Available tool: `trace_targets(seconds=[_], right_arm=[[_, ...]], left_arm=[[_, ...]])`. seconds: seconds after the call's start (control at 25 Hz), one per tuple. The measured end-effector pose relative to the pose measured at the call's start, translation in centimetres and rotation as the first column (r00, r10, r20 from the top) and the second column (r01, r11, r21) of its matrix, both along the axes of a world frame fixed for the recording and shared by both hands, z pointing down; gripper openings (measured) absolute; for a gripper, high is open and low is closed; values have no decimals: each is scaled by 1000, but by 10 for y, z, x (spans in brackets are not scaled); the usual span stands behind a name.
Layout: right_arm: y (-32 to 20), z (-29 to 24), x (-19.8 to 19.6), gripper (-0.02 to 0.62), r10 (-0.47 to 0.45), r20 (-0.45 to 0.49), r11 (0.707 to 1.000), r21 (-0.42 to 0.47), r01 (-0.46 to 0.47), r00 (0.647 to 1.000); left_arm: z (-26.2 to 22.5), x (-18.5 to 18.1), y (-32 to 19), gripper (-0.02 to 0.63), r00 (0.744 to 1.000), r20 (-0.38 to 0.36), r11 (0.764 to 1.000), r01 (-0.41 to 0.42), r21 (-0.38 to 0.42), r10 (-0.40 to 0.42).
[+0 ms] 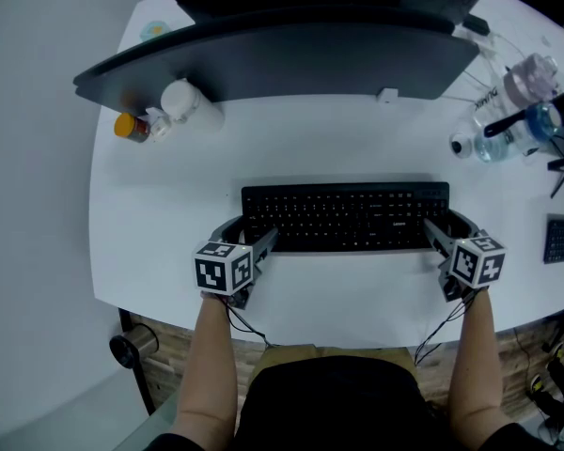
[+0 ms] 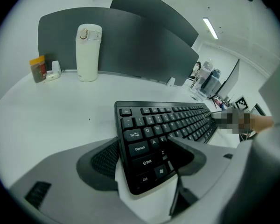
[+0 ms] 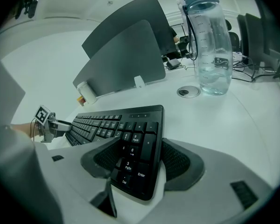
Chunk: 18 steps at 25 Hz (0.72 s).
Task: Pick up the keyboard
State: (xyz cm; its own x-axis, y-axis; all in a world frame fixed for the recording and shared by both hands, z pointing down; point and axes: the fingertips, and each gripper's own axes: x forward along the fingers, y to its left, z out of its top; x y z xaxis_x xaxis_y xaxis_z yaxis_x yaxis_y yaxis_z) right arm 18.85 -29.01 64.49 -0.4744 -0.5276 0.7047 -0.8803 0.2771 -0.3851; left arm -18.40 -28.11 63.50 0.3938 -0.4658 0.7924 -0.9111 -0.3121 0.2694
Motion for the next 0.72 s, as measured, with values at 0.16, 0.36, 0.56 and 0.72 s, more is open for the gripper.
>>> trace_targets(seconds=[0.16,0.36,0.56,0.72], right_arm=[[1,0,0,288,4,-3,1000,-5,-4,1000],[-1,0,0,287,18,6,1000,1,-18,1000],[1,-1,1,287,35,20,999,20,-35,999],[5,1,1,287,44,17,999,9,-44,999]], left_arm=[[0,0,0,325,1000,-2,1000,2,-2,-2],[0,1,-1,325,1000,3,1000,11,-1,-11],[-1,0,-1,321,1000,-8,1000,14,0,-14],[0,1,-2,321,1000,-7,1000,6,-3,-6]])
